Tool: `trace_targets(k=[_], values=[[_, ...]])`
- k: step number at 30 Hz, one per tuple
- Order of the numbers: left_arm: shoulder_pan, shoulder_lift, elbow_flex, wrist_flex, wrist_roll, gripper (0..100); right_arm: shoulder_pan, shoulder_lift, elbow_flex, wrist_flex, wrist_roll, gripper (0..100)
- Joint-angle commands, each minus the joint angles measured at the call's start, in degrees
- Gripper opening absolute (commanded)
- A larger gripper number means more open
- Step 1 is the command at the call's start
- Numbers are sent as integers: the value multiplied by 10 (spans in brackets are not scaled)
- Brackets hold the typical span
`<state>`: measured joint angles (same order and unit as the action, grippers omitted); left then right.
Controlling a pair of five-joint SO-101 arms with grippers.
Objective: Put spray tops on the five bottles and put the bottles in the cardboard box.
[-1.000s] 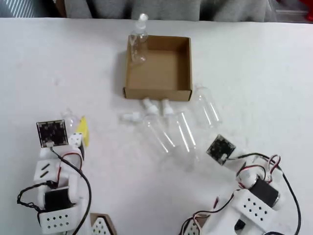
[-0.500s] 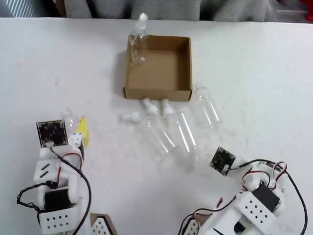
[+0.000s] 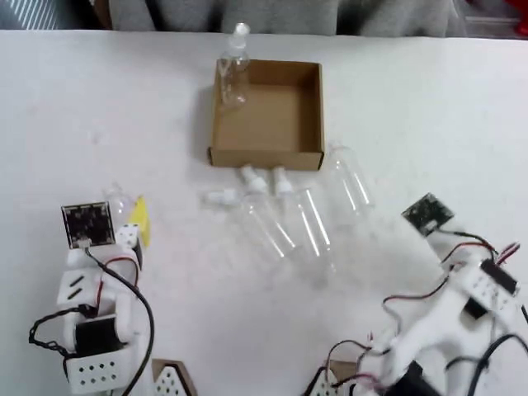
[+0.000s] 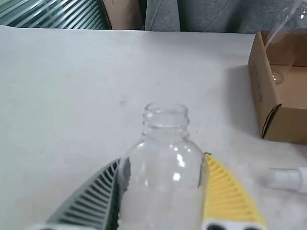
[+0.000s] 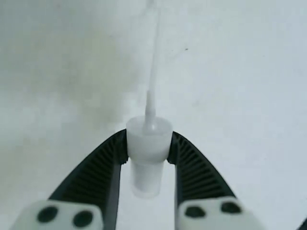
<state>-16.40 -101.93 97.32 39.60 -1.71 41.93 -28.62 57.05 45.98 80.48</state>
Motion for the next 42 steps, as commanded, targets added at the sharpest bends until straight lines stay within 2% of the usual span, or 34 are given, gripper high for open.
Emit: trace_targets(k=[1, 4, 9, 11, 17, 21, 26, 28, 30, 36, 42], values=[[6, -15, -2, 2, -5, 106, -10, 109, -81, -8, -35, 18], [6, -15, -2, 2, -5, 106, -9, 145, -97, -8, -34, 34], [6, -15, -2, 2, -5, 106, -9, 148, -99, -8, -34, 185], [6, -15, -2, 2, -5, 106, -9, 148, -100, -8, -34, 217], [6, -15, -2, 2, -5, 106, -4, 148, -136, 7, -38, 206], [7, -15, -2, 2, -5, 106, 8, 148, -192, 109, -39, 195], [7, -15, -2, 2, -5, 106, 25, 148, -254, 240, -40, 4], [7, -15, -2, 2, -5, 106, 38, 148, -262, 277, -40, 36], [7, -15, -2, 2, -5, 106, 53, 148, -260, 297, -40, 11], [7, -15, -2, 2, -5, 106, 118, 149, -226, 271, -58, 16], [7, -15, -2, 2, -5, 106, 134, 151, -124, 107, -135, 16]])
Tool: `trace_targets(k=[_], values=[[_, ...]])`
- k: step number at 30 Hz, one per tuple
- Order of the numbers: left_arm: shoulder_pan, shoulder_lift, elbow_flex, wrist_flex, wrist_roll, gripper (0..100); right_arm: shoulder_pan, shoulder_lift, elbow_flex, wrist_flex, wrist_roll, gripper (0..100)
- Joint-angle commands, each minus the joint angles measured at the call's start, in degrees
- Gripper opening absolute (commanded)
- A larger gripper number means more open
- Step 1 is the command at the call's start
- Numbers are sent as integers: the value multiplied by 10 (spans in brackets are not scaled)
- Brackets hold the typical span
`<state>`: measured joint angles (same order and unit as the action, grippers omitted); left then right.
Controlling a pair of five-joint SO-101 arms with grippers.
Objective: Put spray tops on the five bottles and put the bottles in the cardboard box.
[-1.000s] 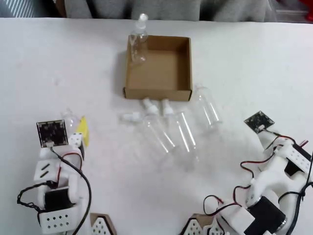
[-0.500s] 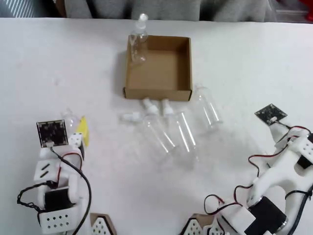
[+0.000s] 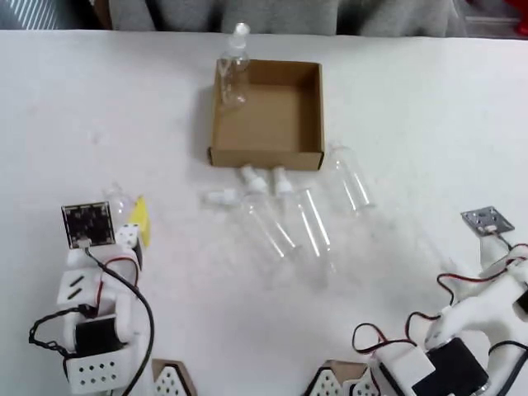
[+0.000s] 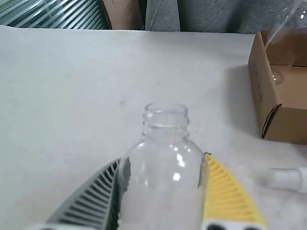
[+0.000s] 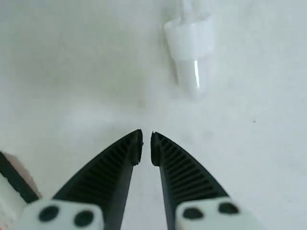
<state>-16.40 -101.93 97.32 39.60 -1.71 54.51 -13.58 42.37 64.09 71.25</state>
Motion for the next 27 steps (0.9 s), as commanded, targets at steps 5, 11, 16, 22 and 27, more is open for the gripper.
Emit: trace_targets(k=[5, 11, 16, 22, 27], values=[[7, -15, -2, 2, -5, 106, -1, 6, 38, -151, -124, 16], [6, -15, -2, 3, -5, 106, -27, 52, 33, -178, -160, 16], [6, -15, -2, 3, -5, 106, -29, 99, -20, -178, -205, 16], [6, -15, -2, 3, -5, 106, -29, 130, -94, -177, -247, 16], [6, -15, -2, 3, -5, 106, -54, 153, -128, -177, -269, 16]])
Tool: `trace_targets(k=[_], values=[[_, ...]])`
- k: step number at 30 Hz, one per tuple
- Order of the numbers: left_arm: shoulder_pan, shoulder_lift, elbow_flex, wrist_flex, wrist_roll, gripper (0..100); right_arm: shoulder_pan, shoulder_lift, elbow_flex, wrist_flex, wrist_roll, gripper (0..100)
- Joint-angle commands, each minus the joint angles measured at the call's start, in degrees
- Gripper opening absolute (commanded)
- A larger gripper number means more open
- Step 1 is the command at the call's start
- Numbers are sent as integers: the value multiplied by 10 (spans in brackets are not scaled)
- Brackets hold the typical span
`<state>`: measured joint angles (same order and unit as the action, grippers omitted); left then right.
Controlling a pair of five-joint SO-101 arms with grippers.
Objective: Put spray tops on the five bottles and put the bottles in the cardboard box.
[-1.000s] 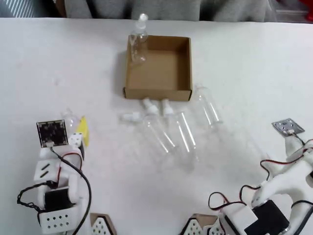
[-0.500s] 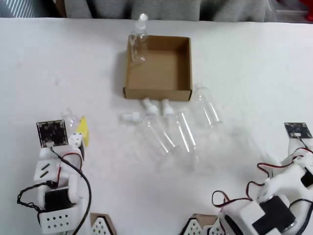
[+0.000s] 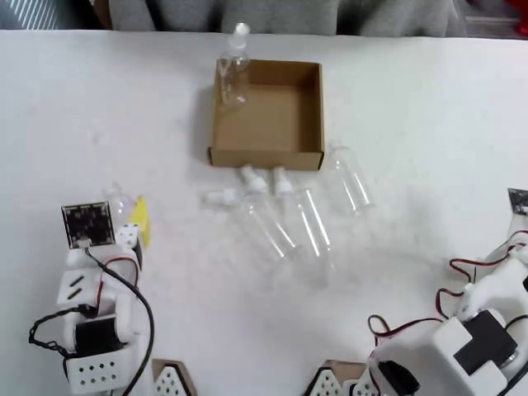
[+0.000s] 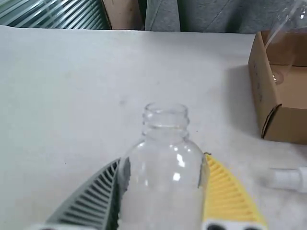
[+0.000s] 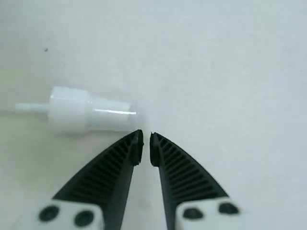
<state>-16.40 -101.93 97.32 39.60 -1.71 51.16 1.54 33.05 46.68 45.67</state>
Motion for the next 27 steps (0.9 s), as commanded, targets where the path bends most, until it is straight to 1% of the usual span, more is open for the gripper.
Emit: trace_targets(k=[1, 10, 18, 23, 27], values=[[6, -15, -2, 3, -5, 106, -29, 7, -40, -3, -21, 16], [6, -15, -2, 3, -5, 106, -78, 60, -88, -3, -70, 16], [6, -15, -2, 3, -5, 106, -87, 156, -185, -2, -71, 16], [6, -15, -2, 3, -5, 106, -90, 206, -252, 41, -74, 16], [6, -15, -2, 3, -5, 106, -100, 221, -311, 67, -117, 16]])
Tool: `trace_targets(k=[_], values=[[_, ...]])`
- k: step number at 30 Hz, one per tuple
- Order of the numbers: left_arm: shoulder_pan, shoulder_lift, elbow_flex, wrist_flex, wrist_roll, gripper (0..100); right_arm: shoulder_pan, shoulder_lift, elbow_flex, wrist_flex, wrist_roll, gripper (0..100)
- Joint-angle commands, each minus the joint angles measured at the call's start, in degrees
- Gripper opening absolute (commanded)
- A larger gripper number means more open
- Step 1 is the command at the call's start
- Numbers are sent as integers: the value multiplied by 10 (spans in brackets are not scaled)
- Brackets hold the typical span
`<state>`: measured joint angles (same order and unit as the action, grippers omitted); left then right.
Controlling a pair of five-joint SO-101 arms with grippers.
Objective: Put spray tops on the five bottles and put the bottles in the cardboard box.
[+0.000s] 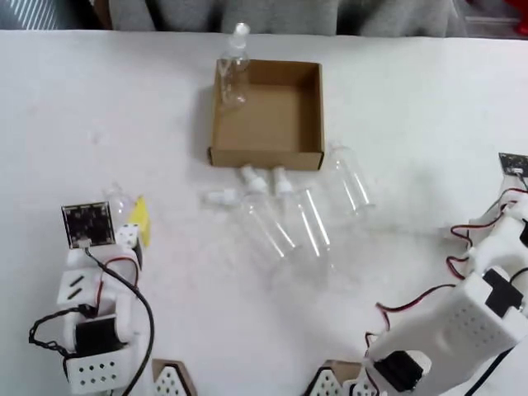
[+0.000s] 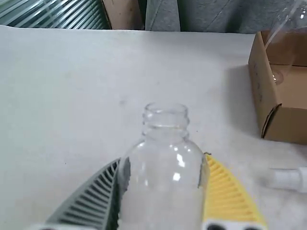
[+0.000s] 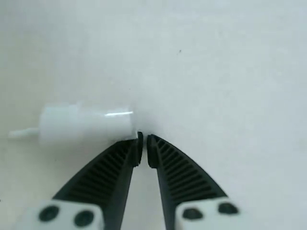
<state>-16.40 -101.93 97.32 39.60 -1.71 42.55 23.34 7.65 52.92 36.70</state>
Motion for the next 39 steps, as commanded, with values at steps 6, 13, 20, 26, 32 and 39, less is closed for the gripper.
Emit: trace_targets(k=[6, 13, 20, 26, 32, 39], values=[[6, -15, -2, 3, -5, 106, -56, 39, -126, 19, -39, 16], [6, -15, -2, 3, -5, 106, -123, 80, -195, 20, -40, 16], [6, -15, -2, 3, -5, 106, -182, 80, -208, 26, -40, 16], [6, -15, -2, 3, -5, 106, -188, 21, -208, 109, -81, 16], [7, -15, -2, 3, -5, 106, -188, -60, -205, 207, -97, 16], [7, -15, -2, 3, -5, 106, -177, -104, -204, 295, -136, 17]])
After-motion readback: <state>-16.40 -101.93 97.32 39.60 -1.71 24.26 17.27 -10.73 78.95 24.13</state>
